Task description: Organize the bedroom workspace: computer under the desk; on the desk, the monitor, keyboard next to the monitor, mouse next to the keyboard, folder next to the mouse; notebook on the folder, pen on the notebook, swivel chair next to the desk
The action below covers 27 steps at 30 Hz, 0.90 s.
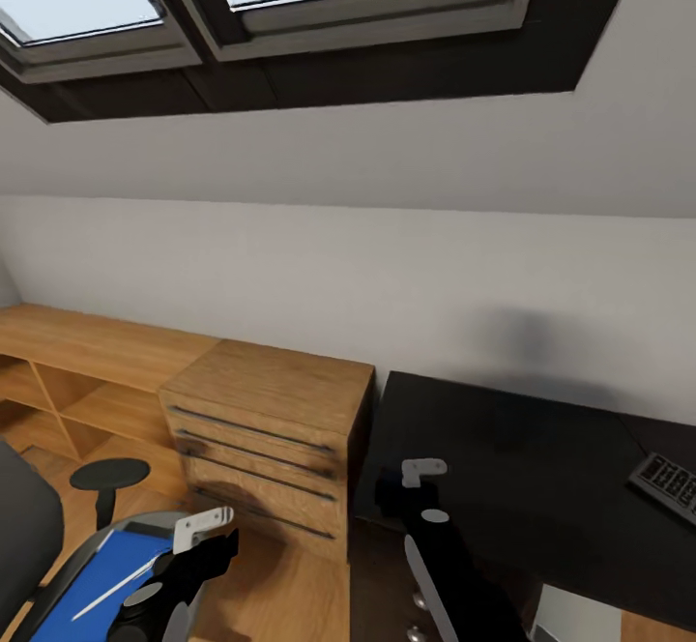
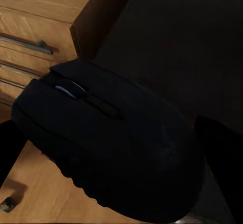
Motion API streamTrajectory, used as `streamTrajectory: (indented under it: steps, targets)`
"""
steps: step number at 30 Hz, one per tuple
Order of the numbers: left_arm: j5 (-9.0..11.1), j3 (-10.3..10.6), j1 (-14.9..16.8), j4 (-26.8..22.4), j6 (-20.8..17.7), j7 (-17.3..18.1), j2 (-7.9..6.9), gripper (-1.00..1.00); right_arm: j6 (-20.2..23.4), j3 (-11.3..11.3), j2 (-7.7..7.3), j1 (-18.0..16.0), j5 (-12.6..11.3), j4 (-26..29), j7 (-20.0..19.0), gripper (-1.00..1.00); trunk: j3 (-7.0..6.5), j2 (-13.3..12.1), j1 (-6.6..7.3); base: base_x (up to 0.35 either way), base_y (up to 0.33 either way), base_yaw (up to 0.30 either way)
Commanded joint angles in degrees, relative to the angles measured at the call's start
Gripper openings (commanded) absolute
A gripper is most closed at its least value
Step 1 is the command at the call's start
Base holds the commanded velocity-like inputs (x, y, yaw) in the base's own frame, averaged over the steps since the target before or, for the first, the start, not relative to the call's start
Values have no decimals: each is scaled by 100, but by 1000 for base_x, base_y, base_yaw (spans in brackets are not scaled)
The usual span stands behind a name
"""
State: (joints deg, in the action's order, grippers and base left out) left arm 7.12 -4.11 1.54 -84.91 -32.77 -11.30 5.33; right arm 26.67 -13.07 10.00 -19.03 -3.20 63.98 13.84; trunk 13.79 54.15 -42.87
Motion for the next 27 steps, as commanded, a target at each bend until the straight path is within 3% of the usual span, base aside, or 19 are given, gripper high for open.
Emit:
streamTrajectory:
  steps: [1, 2, 12, 27]
  targets:
    - [61, -2, 4, -8, -28, -40, 3, 100, -44, -79, 0, -5, -25, -52, 10, -100, 8, 6, -4, 335, 40, 0]
    - [61, -10, 4, -13, -36, -45, 3, 100, -192, -292, 0, -4, -15, -224, -41, -100, 8, 6, -4, 309, 166, 0]
    - [83, -4, 4, -206, -67, -39, 28, 100, -219, -305, 0, -47, -24, -1111, -40, -100, 8, 6, -4, 79, 47, 0]
    - [65, -2, 4, -205, -58, -31, 14, 100, -358, -195, 0, -73, -17, -1208, -31, -100, 8, 6, -4, 8, 1, 0]
